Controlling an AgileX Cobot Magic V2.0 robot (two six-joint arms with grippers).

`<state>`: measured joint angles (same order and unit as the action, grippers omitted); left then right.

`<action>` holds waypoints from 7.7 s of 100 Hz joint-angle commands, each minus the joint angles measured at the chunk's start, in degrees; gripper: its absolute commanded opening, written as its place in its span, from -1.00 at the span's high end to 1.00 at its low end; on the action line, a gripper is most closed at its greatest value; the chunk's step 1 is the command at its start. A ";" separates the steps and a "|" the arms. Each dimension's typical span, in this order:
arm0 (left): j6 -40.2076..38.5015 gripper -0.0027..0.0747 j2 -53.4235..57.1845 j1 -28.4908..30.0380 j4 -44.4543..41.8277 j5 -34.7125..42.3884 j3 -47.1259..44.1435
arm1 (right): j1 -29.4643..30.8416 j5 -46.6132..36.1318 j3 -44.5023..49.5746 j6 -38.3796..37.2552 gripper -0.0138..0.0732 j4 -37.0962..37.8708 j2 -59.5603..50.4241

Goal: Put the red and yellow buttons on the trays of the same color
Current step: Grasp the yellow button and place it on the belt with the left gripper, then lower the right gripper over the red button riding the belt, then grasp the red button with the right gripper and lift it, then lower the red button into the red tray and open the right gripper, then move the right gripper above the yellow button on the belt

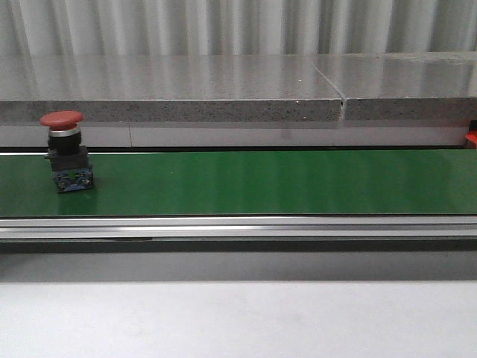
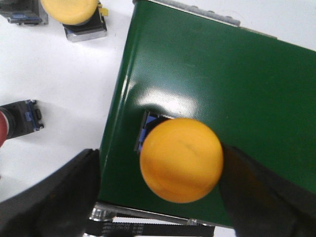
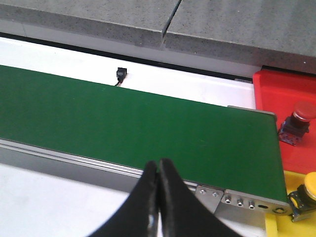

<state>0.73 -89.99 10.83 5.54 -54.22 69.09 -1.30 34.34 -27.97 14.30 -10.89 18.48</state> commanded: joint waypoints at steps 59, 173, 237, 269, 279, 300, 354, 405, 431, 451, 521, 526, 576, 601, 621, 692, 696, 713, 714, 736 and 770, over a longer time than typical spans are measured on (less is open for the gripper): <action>7.85 0.99 23.02 -14.74 0.57 12.94 -5.85 | 0.00 -3.93 -1.49 0.07 0.82 0.12 0.21; 5.36 0.99 67.19 -22.14 -0.45 13.82 -33.87 | -5.78 -1.78 -6.33 0.07 0.82 -0.34 7.06; 5.36 0.99 67.19 -22.14 -0.45 13.21 -33.87 | -21.44 10.06 -33.92 0.07 -0.61 -2.93 46.44; 5.36 0.99 67.19 -22.14 -0.45 13.21 -33.87 | -26.13 19.56 -50.58 0.51 -0.67 -4.82 65.03; 5.36 0.99 67.19 -22.14 -0.45 13.21 -33.87 | -27.09 21.44 -54.84 0.51 -0.66 -4.99 69.98; 5.36 0.99 67.19 -22.14 -0.45 13.21 -33.87 | -28.88 22.90 -62.01 1.18 -0.65 -5.26 77.94; 5.36 0.99 67.19 -22.14 -0.45 13.31 -33.87 | -29.13 18.08 -67.94 3.58 -0.43 -5.43 87.69; 5.36 0.99 67.19 -22.14 -0.45 13.31 -33.87 | -28.39 16.22 -67.04 -0.83 0.48 -5.32 82.60; 5.36 0.99 67.19 -22.14 -0.45 13.31 -33.87 | -21.46 15.68 -59.86 -5.06 0.48 -5.26 75.59; 5.36 0.99 67.19 -22.14 -0.45 13.31 -33.87 | -11.92 15.68 -53.07 -5.26 0.48 -5.26 68.59; 5.36 0.99 67.19 -22.14 -0.45 13.31 -33.87 | 25.89 5.05 -42.47 -9.69 0.48 -5.14 63.49; 5.36 0.99 67.19 -22.14 -0.45 13.31 -33.87 | 27.02 4.67 -42.41 -10.54 0.48 -5.14 64.62; 5.36 0.99 67.19 -22.14 -0.45 13.31 -33.87 | 28.59 -4.22 -42.41 -10.70 0.48 -5.14 75.59; 5.36 0.99 67.19 -22.14 -0.45 13.31 -33.87 | 28.64 -7.56 -42.41 -10.70 0.48 -5.55 78.67; 5.36 0.99 67.19 -22.14 -0.45 13.31 -33.87 | 28.64 -7.83 -42.41 -10.70 0.48 -5.67 81.43; 5.36 0.99 67.19 -22.14 -0.45 13.31 -33.87 | 28.64 -6.78 -41.56 -9.76 -0.46 -5.30 76.64; 5.36 0.99 67.19 -22.14 -0.45 13.31 -33.87 | 28.59 -6.25 -41.56 -9.57 -0.46 -5.30 75.37; 5.36 0.99 67.19 -22.14 -0.45 13.31 -33.87 | 28.53 -3.46 -41.56 -9.15 -0.44 -5.30 70.27; 5.36 0.99 67.19 -22.14 -0.45 13.31 -33.87 | 28.42 -3.39 -41.56 -9.14 -0.43 -5.30 69.84; 5.36 0.99 67.19 -22.14 -0.45 13.31 -33.87 | 26.23 -0.93 -41.56 -7.75 -0.34 -5.30 63.61; 5.36 0.99 67.19 -22.14 -0.45 13.31 -33.87 | 17.13 8.23 -41.56 -7.47 -0.41 -5.30 57.91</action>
<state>6.60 -22.40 -10.74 4.36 -44.80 33.63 18.63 41.52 -68.18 5.79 -15.87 79.14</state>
